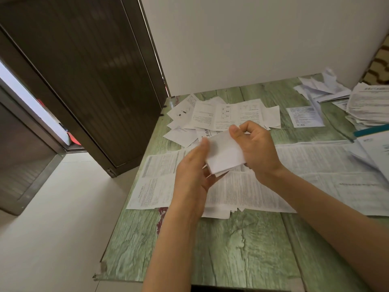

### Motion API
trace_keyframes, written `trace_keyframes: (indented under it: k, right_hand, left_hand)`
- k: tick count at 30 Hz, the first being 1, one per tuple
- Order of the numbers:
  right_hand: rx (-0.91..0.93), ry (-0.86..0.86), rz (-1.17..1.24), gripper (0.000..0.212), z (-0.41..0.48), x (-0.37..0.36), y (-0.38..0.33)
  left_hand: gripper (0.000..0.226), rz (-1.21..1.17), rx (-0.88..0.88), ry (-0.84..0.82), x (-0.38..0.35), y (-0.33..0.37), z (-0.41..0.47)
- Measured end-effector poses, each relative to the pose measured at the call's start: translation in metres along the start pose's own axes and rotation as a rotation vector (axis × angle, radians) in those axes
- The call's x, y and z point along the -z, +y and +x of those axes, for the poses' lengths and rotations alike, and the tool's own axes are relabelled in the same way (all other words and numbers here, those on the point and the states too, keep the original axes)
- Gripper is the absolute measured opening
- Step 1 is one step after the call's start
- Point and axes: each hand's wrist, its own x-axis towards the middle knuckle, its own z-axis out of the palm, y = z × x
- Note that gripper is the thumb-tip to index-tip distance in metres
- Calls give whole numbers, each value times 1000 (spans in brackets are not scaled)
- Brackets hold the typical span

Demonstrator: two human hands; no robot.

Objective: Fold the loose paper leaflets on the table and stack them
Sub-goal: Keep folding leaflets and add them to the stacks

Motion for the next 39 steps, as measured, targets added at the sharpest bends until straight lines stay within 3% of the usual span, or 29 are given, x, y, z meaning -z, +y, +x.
trace_keyframes:
  k: [5,10,15,17,21,24,27,30,32,35,37,39]
  right_hand:
    - [10,-23,-4,24,-1,-2,5]
    - [-142,-119,-58,24,6,7,7]
    - [-292,-403,-71,12,15,19,2]
    - [-294,-416,-100,16,20,27,-2]
    - [-200,-116,-54,34,36,46,-5]
    - [-27,193,-33,17,47,65,-8]
    - [279,544,-151,4,53,84,-10]
    - [442,777,-242,11,62,97,-4]
    - [347,813,-323,23,71,107,9]
    - [-26,681,-515,32,80,119,32]
    - [-196,590,-668,31,78,122,40]
    - [-242,541,-805,23,76,122,41]
  left_hand:
    - [8,149,-12,55,-1,-5,-4]
    - [14,324,-167,151,-2,-6,0]
    - [19,328,-201,257,-5,-8,4]
    - [14,299,-172,235,-7,-8,4]
    - [14,303,-144,177,-15,-10,4]
    - [15,349,-146,109,-23,-12,2]
    - [15,369,-150,57,-33,-15,0]
    - [15,372,-155,40,-38,-18,0]
    - [15,372,-149,33,-41,-20,0]
    - [15,374,-141,27,-46,-21,0]
    - [15,375,-136,20,-48,-23,0]
    - [15,379,-137,18,-48,-23,0]
